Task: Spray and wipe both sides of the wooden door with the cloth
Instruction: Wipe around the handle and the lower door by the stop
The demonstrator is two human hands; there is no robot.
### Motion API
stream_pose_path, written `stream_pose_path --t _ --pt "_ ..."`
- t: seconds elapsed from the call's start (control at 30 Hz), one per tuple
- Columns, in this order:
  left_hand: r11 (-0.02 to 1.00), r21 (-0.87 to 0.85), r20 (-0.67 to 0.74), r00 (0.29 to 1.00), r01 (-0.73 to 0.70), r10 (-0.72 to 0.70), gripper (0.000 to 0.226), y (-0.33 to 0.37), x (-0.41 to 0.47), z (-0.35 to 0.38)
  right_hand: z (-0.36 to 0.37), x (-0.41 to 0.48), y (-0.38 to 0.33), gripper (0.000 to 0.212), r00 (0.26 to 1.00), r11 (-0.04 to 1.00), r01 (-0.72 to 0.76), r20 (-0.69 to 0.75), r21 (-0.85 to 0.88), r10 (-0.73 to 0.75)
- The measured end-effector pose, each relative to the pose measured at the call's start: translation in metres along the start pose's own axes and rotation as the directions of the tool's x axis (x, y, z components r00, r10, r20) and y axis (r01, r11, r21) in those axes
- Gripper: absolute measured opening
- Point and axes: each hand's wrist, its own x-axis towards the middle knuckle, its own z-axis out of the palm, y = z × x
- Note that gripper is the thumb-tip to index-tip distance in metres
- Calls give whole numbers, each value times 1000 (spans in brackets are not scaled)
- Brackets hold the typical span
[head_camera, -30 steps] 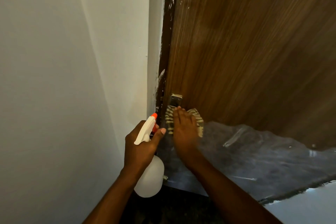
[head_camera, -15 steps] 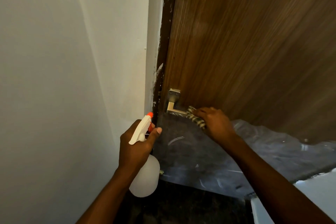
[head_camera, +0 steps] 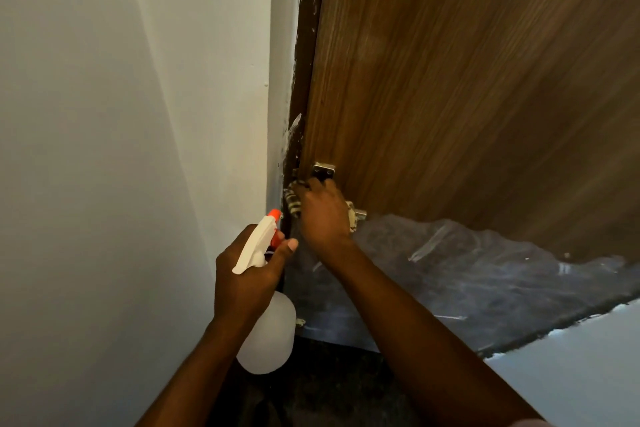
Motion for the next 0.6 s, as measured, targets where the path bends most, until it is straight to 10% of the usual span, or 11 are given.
stream_pose_path --t 0.2,0.37,0.6 --pt "1000 29 44 999 -7 5 61 -3 -2 12 9 -50 61 78 991 989 129 -49 78 -125" --pt "999 16 64 997 -40 38 61 5 3 33 8 -79 108 60 967 985 102 -248 137 -66" --pt "995 33 54 995 -91 89 61 7 11 42 1 -55 68 54 984 950 -123 -90 287 155"
